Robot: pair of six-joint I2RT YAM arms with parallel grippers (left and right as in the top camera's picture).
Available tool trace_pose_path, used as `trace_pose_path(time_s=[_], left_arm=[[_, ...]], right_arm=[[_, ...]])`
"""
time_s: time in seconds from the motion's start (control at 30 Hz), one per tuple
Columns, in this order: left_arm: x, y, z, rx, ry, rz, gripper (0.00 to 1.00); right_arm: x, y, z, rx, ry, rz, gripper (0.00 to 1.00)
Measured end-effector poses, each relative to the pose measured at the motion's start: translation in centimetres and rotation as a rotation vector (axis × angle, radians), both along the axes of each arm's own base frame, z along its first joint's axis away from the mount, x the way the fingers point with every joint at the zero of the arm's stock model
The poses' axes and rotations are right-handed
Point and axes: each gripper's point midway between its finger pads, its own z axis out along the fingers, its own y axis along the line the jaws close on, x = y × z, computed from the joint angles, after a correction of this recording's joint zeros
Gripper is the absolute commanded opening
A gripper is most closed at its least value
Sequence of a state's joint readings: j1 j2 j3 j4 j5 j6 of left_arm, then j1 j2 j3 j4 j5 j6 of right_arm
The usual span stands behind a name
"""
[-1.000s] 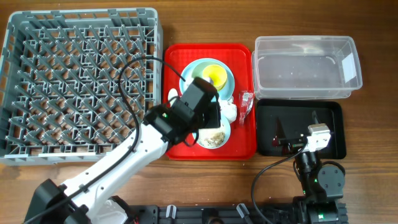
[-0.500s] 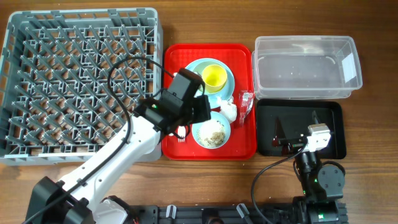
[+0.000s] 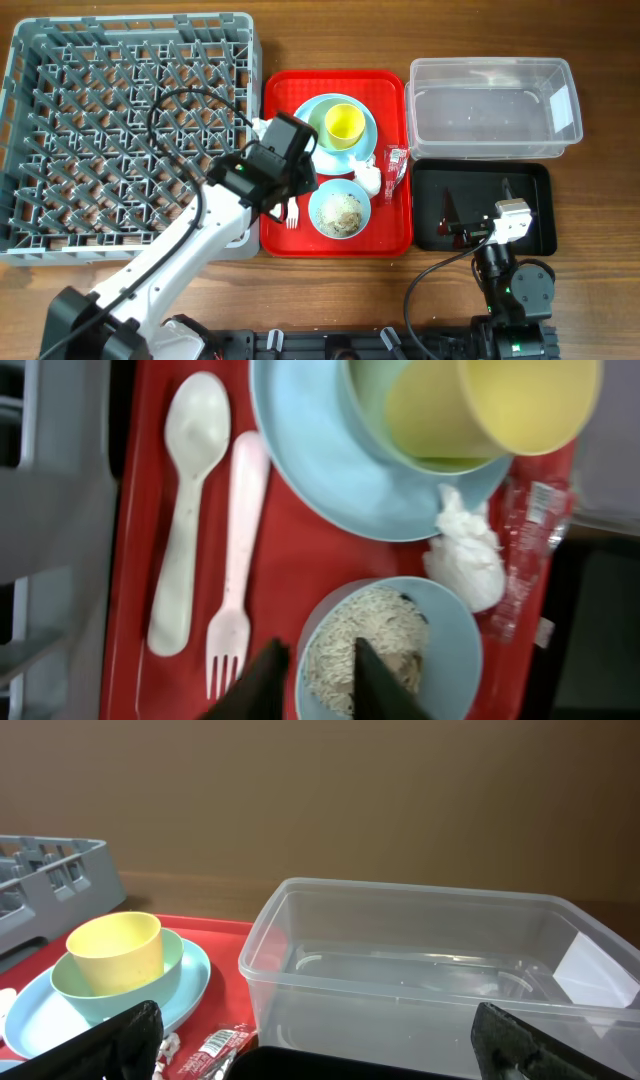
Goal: Sort waste into correct bins and load items into the dishwasher rack
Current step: 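Lower left gripper and grasp the pink fork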
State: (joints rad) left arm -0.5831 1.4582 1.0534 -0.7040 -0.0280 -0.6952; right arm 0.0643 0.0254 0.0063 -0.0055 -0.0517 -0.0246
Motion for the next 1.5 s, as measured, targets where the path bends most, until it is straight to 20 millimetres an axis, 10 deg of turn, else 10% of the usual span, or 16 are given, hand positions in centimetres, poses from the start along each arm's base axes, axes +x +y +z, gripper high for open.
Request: trace_pose_path(time_s=[0.8, 1.5], left_arm=[[0.1, 0.6, -8.8, 0.358, 0.067, -0.121, 0.17], [1.6, 0.4, -8.8, 0.399, -0.004, -0.166, 0.27]], right_arm=[[0.0, 0.0, 0.0, 0.0, 0.0, 0.0, 1.0], [0.0, 0.0, 0.0, 0.0, 0.0, 0.0, 1.0]])
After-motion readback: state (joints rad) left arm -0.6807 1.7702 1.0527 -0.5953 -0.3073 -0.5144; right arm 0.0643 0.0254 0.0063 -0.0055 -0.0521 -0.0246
